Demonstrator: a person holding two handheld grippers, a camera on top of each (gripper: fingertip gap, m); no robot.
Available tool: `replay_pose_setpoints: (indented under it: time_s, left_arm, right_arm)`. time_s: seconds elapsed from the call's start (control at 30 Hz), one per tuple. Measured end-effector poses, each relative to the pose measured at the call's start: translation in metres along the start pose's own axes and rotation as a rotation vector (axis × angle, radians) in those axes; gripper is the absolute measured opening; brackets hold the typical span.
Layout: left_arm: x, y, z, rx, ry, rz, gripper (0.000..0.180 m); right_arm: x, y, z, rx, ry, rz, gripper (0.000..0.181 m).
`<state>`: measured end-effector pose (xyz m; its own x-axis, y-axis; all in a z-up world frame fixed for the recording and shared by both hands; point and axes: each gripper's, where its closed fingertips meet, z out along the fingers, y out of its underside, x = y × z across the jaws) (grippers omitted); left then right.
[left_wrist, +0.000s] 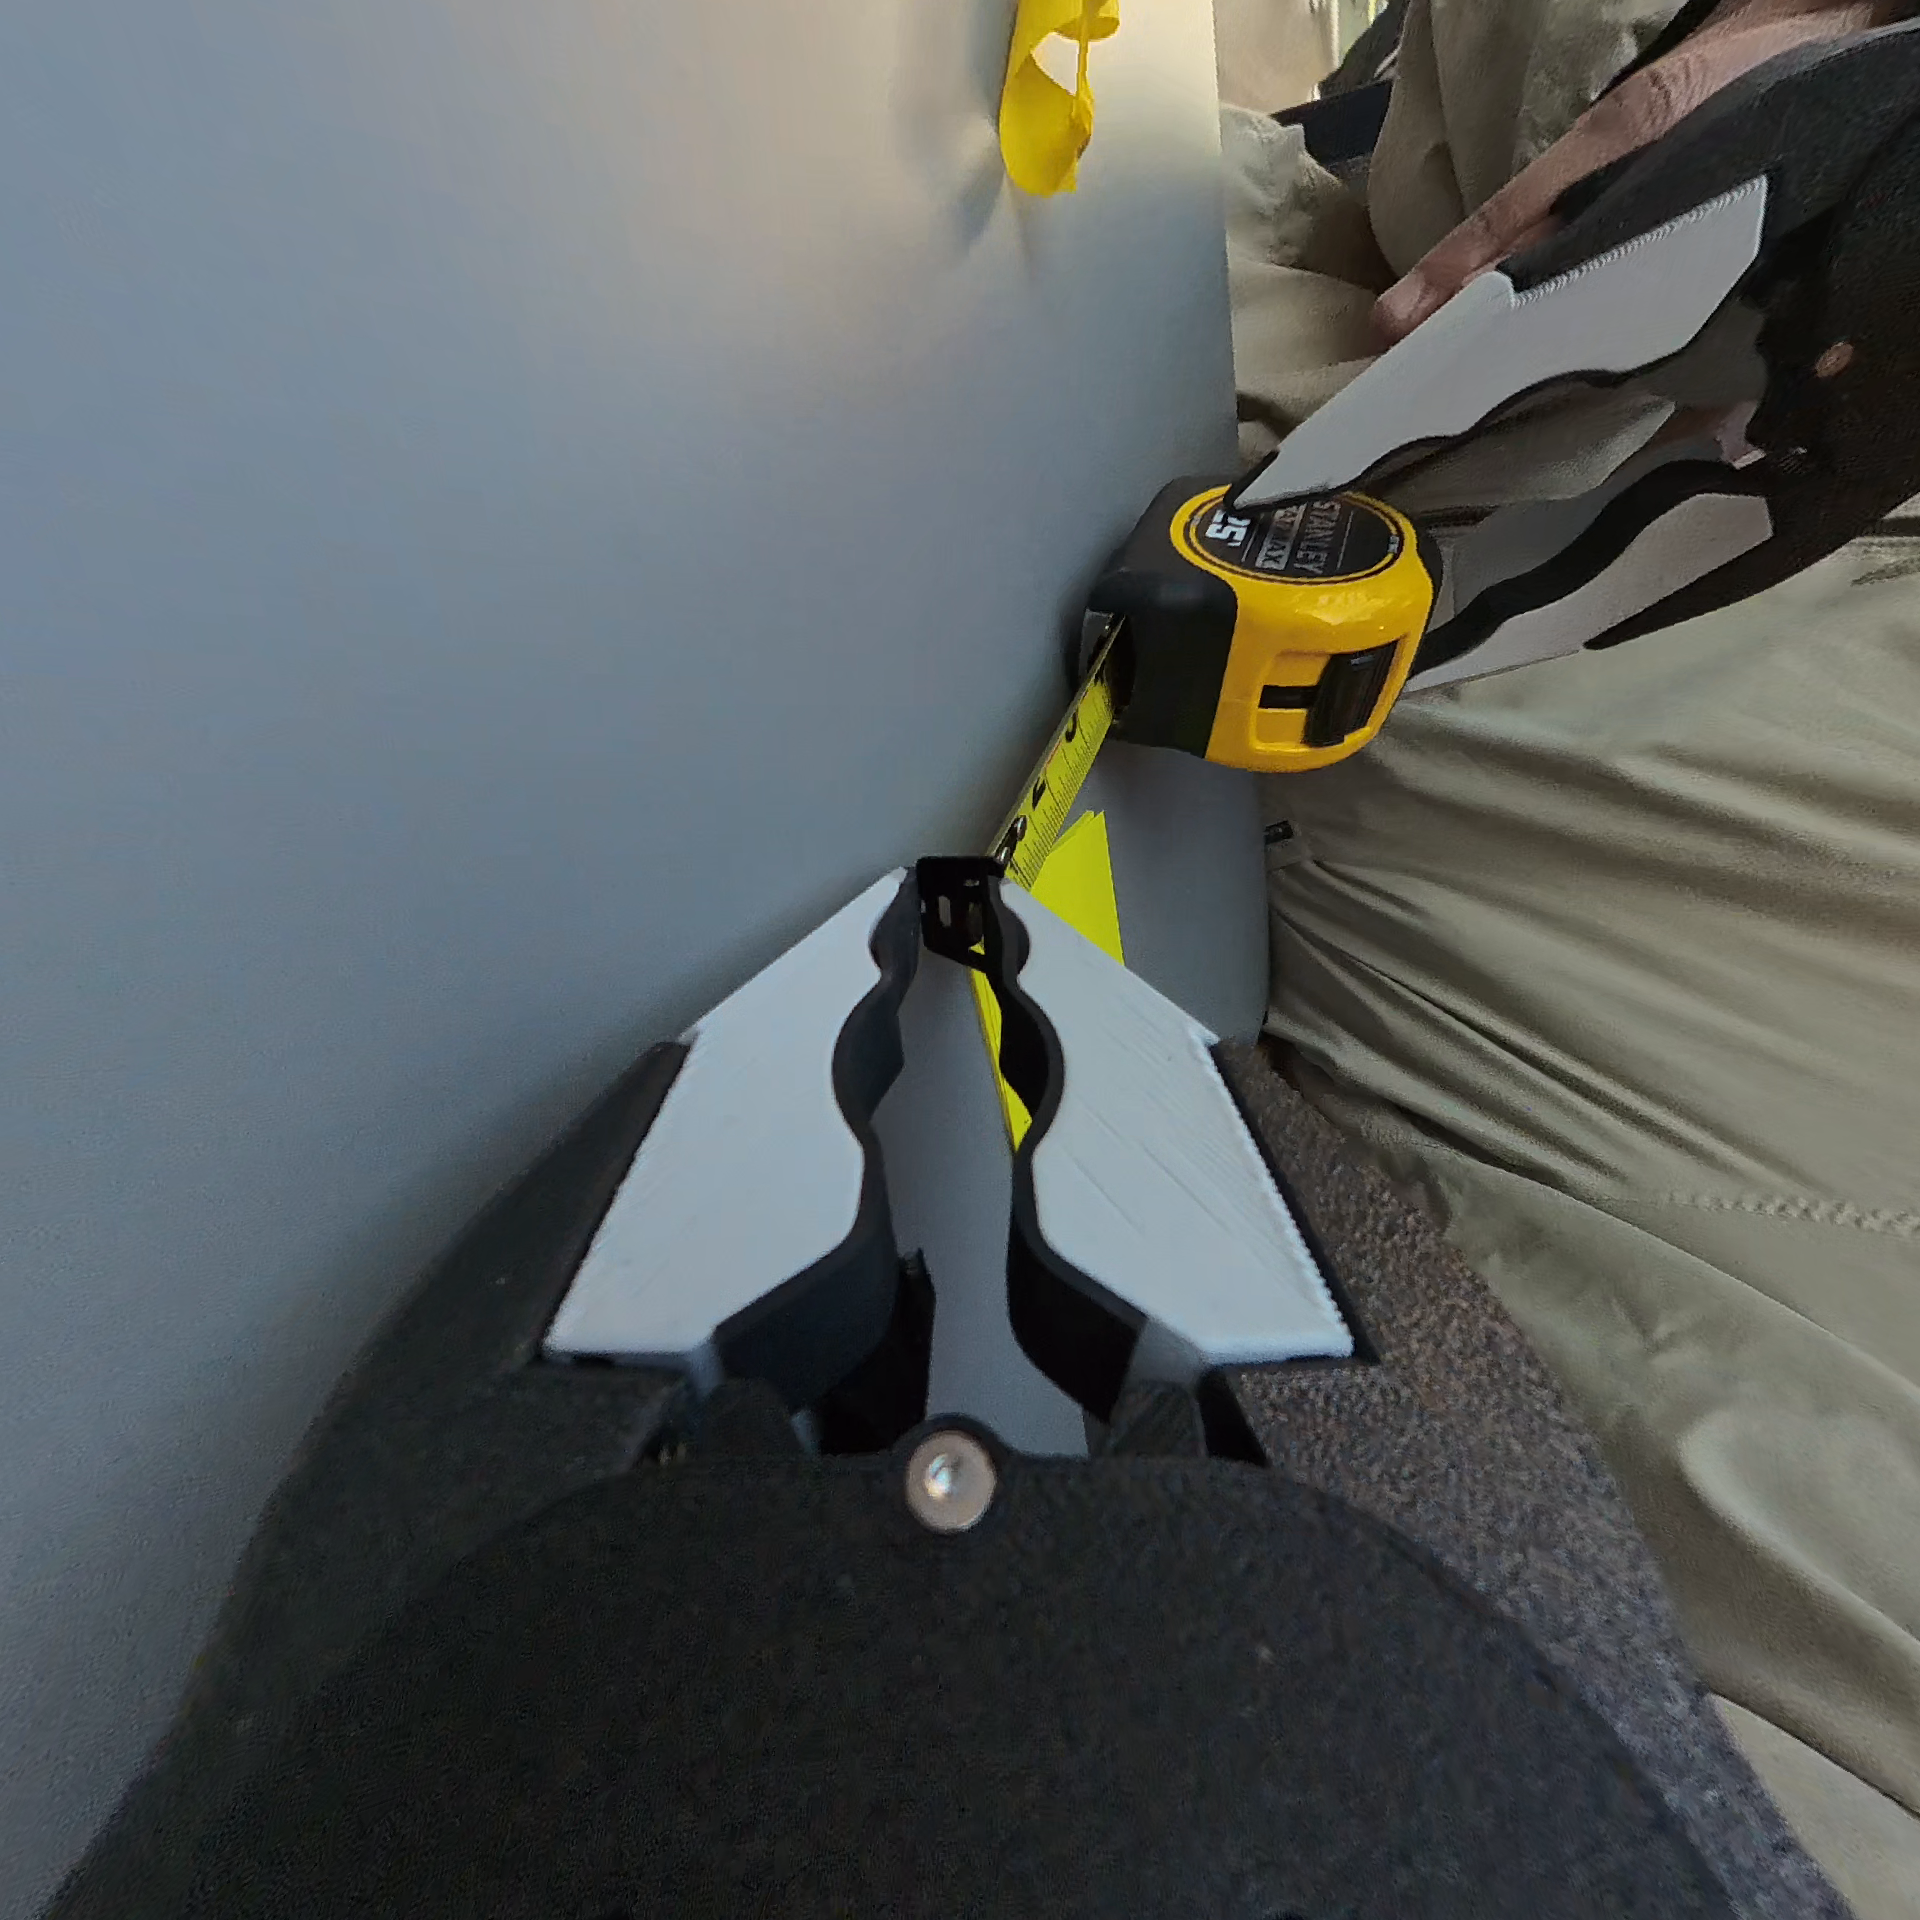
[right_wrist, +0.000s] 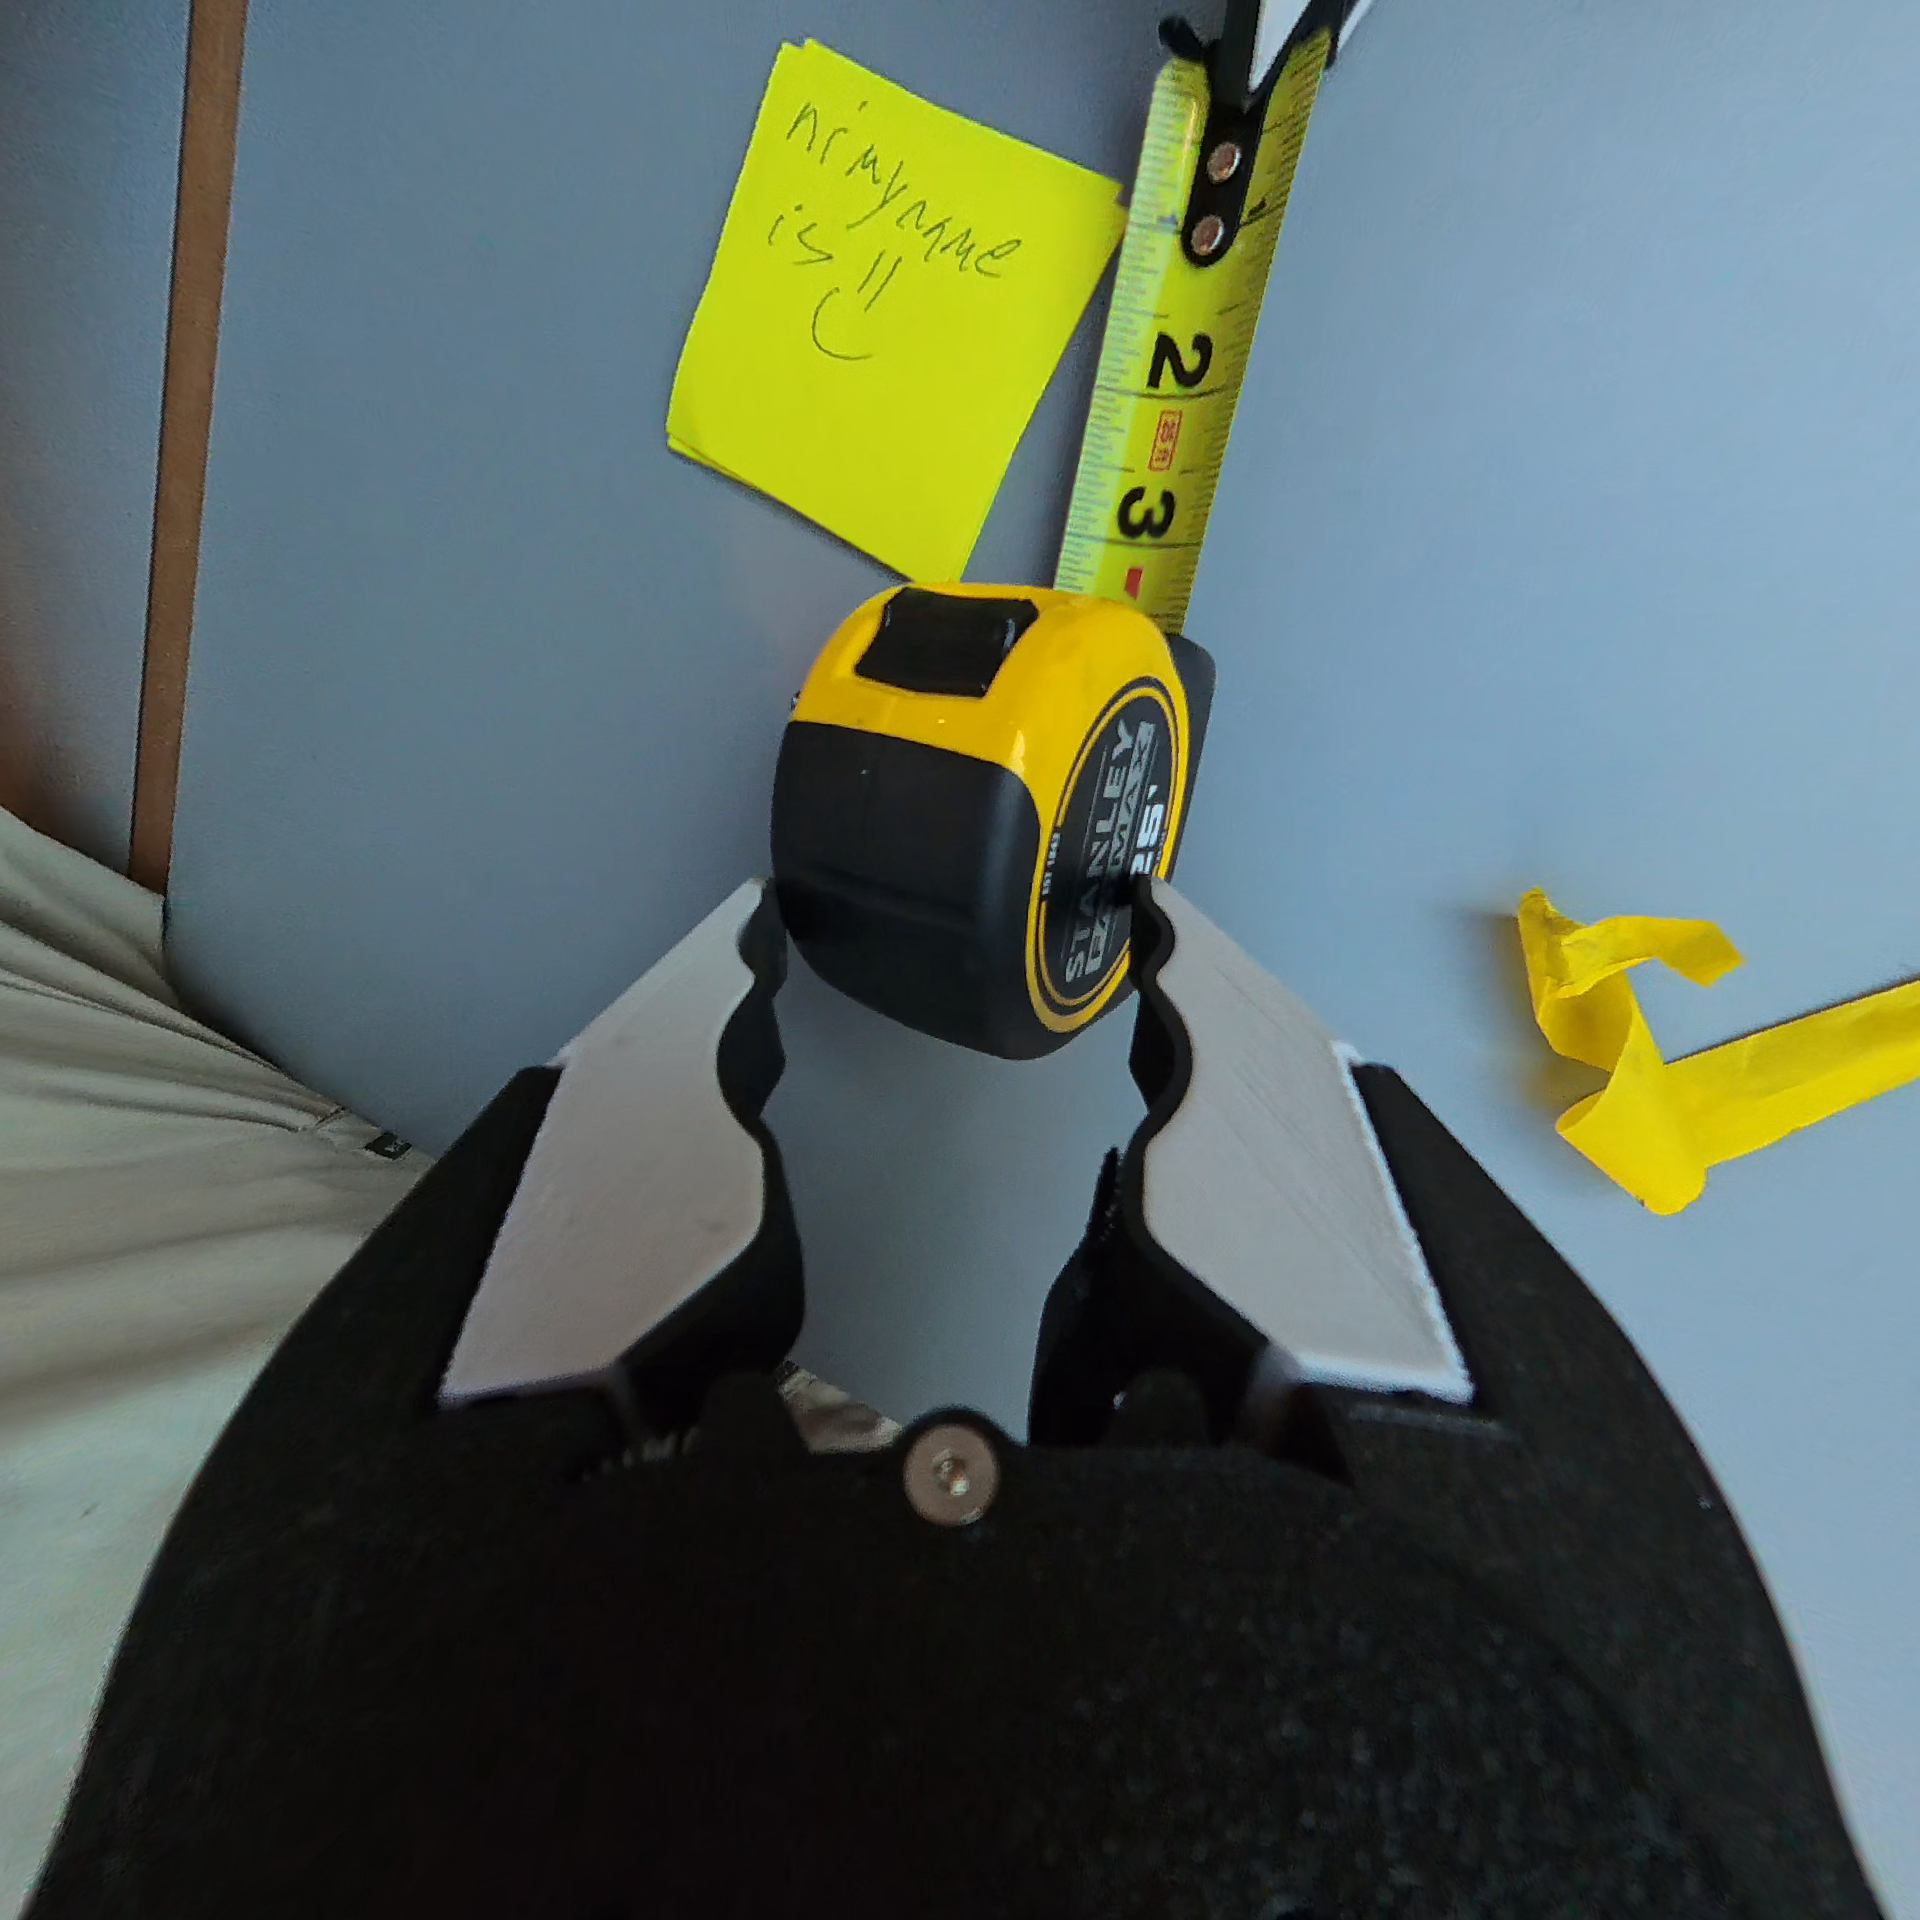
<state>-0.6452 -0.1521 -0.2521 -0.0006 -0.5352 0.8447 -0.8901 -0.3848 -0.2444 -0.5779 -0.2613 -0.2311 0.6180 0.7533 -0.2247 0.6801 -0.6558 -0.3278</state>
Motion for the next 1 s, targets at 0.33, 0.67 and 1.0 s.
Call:
replay_pose_setpoints:
  time_s: [0.33, 0.67, 1.0]
  left_arm:
    - [0.010, -0.002, 0.021, -0.085, 0.035, 0.040, 0.011]
    - [0.003, 0.003, 0.013, -0.152, 0.033, 0.091, 0.011]
    - [0.000, 0.005, 0.005, -0.167, 0.026, 0.083, 0.011]
  right_arm:
    - [0.014, 0.000, 0.019, 0.340, 0.270, -0.010, 0.084]
    - [-0.003, -0.006, 0.024, 0.429, 0.389, 0.193, 0.062]
    - [-0.007, -0.012, 0.029, 0.458, 0.353, 0.259, 0.062]
